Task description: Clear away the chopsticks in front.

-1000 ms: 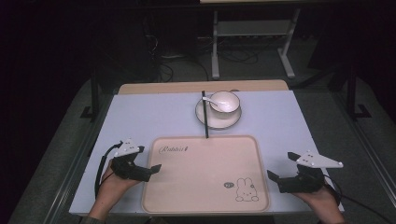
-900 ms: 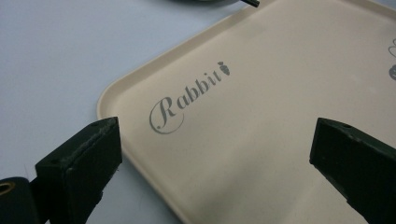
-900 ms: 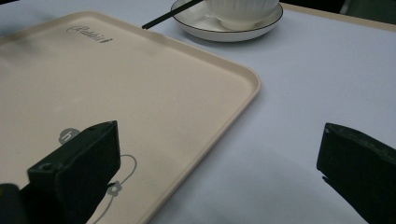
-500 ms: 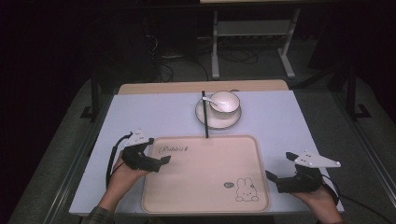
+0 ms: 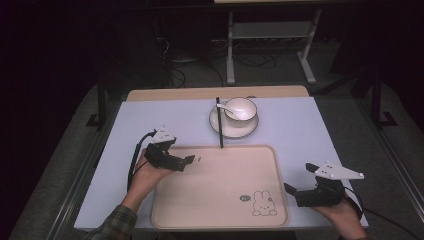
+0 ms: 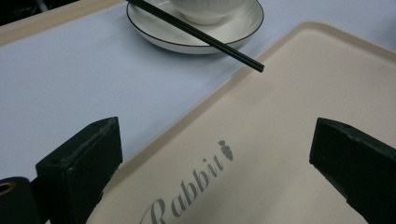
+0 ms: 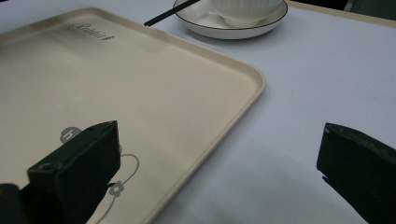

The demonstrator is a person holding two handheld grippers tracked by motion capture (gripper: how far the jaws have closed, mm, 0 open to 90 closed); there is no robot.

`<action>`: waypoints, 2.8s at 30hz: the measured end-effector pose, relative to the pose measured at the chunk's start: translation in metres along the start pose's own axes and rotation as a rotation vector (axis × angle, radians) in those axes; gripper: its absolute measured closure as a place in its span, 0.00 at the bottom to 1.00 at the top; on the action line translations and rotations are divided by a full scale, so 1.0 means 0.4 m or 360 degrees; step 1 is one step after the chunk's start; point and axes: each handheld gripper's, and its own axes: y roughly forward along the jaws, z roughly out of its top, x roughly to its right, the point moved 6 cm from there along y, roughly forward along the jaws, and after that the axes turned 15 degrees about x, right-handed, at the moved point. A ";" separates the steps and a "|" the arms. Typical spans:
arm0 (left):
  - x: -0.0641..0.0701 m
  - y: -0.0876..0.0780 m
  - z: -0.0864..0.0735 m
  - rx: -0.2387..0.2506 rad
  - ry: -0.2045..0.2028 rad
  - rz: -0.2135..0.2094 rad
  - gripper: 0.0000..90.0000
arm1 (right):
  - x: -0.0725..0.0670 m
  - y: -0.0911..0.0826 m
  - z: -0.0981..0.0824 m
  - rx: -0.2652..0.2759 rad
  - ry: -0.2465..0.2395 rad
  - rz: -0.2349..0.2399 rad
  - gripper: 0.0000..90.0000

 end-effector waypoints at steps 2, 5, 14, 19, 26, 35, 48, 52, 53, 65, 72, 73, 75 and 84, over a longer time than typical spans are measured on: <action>-0.004 0.014 0.007 -0.0003 -0.0007 0.0002 0.02 | 0.002 0.000 0.000 0.0003 0.0000 -0.0001 0.00; -0.006 0.033 0.017 0.0006 -0.0025 0.0000 0.02 | 0.002 -0.002 0.000 0.0002 0.0000 -0.0002 0.00; -0.022 0.099 0.056 0.0000 -0.0004 0.0012 0.02 | 0.004 -0.004 0.000 0.0007 0.0010 -0.0006 0.00; -0.028 0.144 0.078 0.0004 -0.0007 0.0016 0.02 | 0.003 -0.005 0.000 0.0009 0.0011 -0.0006 0.00; -0.035 0.202 0.097 -0.0005 -0.0022 0.0015 0.02 | 0.005 -0.009 -0.002 0.0009 0.0014 -0.0007 0.00; -0.044 0.273 0.115 -0.0065 -0.0055 0.0047 0.06 | 0.005 -0.011 -0.003 0.0011 0.0018 -0.0005 0.00; -0.049 0.365 0.124 -0.0207 -0.0132 0.0071 0.36 | 0.006 -0.012 -0.003 0.0013 0.0024 0.0004 0.00; -0.047 0.393 0.114 -0.0284 -0.0141 0.0095 0.45 | 0.008 -0.014 -0.004 0.0013 0.0024 0.0006 0.00; -0.046 0.398 0.110 -0.0299 -0.0139 0.0097 0.47 | 0.008 -0.016 -0.004 0.0014 0.0026 0.0007 0.00; -0.041 0.428 0.083 -0.0356 -0.0160 0.0110 0.62 | 0.009 -0.018 -0.006 0.0003 0.0025 0.0005 0.00; -0.051 0.438 0.081 -0.0348 -0.0173 0.0136 0.67 | 0.010 -0.019 -0.006 0.0003 0.0026 0.0005 0.00; -0.054 0.439 0.081 -0.0345 -0.0177 0.0138 0.67 | 0.010 -0.019 -0.007 0.0000 0.0027 0.0004 0.00; -0.061 0.442 0.081 -0.0347 -0.0177 0.0151 0.68 | 0.010 -0.019 -0.008 -0.0003 0.0027 0.0005 0.00; -0.083 0.456 0.089 -0.0345 -0.0162 0.0191 0.75 | 0.010 -0.020 -0.007 0.0001 0.0031 0.0009 0.00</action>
